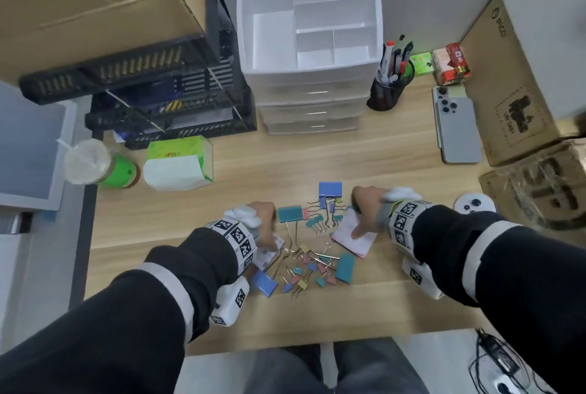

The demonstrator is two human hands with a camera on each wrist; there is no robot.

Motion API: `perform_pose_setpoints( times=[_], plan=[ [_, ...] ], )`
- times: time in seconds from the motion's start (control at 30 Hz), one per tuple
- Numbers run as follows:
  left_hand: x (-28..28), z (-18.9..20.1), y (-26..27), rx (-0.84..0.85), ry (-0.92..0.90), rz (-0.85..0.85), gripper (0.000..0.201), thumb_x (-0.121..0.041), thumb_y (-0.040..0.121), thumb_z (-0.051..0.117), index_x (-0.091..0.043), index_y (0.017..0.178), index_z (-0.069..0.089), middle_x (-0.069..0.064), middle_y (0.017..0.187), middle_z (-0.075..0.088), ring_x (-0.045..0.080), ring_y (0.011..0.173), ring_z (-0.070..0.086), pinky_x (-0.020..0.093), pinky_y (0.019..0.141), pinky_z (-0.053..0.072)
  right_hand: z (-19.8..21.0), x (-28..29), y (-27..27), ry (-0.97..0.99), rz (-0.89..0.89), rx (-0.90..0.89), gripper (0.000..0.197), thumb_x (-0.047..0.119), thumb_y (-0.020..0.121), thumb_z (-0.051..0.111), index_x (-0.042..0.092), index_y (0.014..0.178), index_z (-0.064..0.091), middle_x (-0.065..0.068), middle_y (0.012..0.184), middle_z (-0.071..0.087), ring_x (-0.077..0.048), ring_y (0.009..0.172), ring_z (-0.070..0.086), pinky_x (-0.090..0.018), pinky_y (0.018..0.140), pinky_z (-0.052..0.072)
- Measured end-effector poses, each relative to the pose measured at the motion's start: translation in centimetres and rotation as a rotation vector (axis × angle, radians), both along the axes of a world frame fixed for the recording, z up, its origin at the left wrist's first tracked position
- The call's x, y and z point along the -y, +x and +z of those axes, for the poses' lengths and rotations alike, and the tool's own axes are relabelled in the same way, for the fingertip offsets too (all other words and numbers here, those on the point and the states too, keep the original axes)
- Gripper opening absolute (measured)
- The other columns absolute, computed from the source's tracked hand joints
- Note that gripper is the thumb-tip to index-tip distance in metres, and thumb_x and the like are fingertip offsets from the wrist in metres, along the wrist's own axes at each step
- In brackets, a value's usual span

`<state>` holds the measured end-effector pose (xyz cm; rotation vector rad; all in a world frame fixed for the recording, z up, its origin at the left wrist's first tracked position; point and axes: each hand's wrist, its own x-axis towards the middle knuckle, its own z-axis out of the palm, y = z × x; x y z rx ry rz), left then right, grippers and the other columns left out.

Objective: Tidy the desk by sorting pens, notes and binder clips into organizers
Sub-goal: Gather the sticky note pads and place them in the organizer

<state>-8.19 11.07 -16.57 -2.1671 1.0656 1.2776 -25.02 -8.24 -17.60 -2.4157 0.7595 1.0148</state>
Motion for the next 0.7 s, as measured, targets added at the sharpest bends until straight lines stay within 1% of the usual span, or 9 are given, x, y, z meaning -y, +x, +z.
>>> perform_pose_setpoints(
  times=[0.1,0.17,0.23,0.3,0.37,0.47,0.53,0.63,0.7],
  plan=[
    [-0.4,-0.3,-0.7,0.016,0.016,-0.046,0.026,-0.018,0.085,0.072,-0.009,0.106,0.059,0.002,0.107,0.065,0.016,0.074,0.058,0.016,0.041,0.037,0.0,-0.6,0.0,-0.045,-0.028,-0.009,0.063,0.059,0.055,0.087,0.021,0.093,0.054,0.005,0.084,0.065,-0.018,0.074,0.064,-0.037,0.071,0.059],
    [-1.0,-0.7,-0.8,0.034,0.019,-0.056,0.023,-0.014,0.089,0.069,-0.011,0.107,0.055,0.002,0.11,0.063,0.014,0.076,0.053,0.017,0.036,0.036,0.1,-1.1,0.2,-0.049,-0.015,-0.044,0.052,0.057,0.057,0.087,0.021,0.086,0.064,0.005,0.077,0.069,-0.017,0.07,0.067,-0.035,0.07,0.061],
    [-1.7,-1.1,-1.1,0.072,-0.036,-0.03,0.03,-0.015,0.086,0.07,-0.013,0.114,0.059,0.003,0.111,0.066,0.017,0.081,0.054,0.017,0.049,0.043,0.2,-1.6,0.4,-0.054,0.005,-0.066,0.044,0.054,0.06,0.086,0.022,0.085,0.068,0.006,0.076,0.071,-0.016,0.069,0.068,-0.033,0.071,0.061],
    [-2.4,-1.1,-1.5,0.124,-0.116,0.013,0.032,-0.018,0.085,0.071,-0.012,0.116,0.063,0.006,0.112,0.068,0.021,0.084,0.057,0.027,0.072,0.051,0.2,-1.9,0.6,-0.047,0.011,-0.081,0.04,0.049,0.061,0.083,0.023,0.088,0.07,0.006,0.078,0.072,-0.016,0.07,0.069,-0.033,0.072,0.061],
    [-2.2,-0.9,-1.6,0.126,-0.141,0.014,0.032,-0.015,0.089,0.068,-0.009,0.121,0.063,0.01,0.12,0.068,0.023,0.092,0.062,0.03,0.083,0.052,0.0,-2.0,0.6,-0.053,-0.001,-0.078,0.037,0.046,0.058,0.076,0.024,0.086,0.069,0.008,0.075,0.07,-0.016,0.067,0.068,-0.034,0.071,0.061],
    [-1.3,-0.6,-1.2,0.022,-0.092,0.044,0.035,-0.008,0.094,0.063,-0.002,0.129,0.06,0.012,0.129,0.065,0.017,0.089,0.056,0.021,0.073,0.047,-0.1,-1.6,0.7,-0.049,-0.057,-0.055,0.028,0.044,0.057,0.068,0.024,0.077,0.066,0.008,0.069,0.069,-0.016,0.064,0.068,-0.034,0.069,0.061],
    [-1.1,-0.2,-1.3,-0.009,-0.087,0.041,0.036,-0.005,0.088,0.067,-0.003,0.123,0.063,0.01,0.122,0.068,0.018,0.084,0.056,0.022,0.069,0.043,0.4,-1.3,0.6,-0.028,-0.075,-0.014,0.024,0.042,0.059,0.069,0.023,0.071,0.061,0.008,0.068,0.066,-0.015,0.064,0.065,-0.03,0.067,0.058],
    [-1.6,-0.2,-1.7,-0.005,-0.114,0.07,0.031,0.001,0.083,0.064,-0.003,0.113,0.066,0.009,0.115,0.071,0.02,0.081,0.056,0.025,0.064,0.042,1.1,-1.3,0.6,0.046,-0.056,0.076,0.027,0.026,0.071,0.071,0.021,0.067,0.046,0.006,0.067,0.052,-0.019,0.065,0.049,-0.027,0.057,0.039],
    [-2.0,0.0,-1.6,-0.03,-0.158,0.122,0.022,0.006,0.082,0.059,-0.003,0.101,0.068,0.006,0.102,0.069,0.02,0.079,0.053,0.018,0.055,0.038,1.6,-1.2,0.8,0.108,-0.081,0.133,0.022,0.024,0.078,0.073,0.023,0.076,0.051,0.005,0.075,0.051,-0.02,0.072,0.048,-0.028,0.06,0.036]
  ],
)
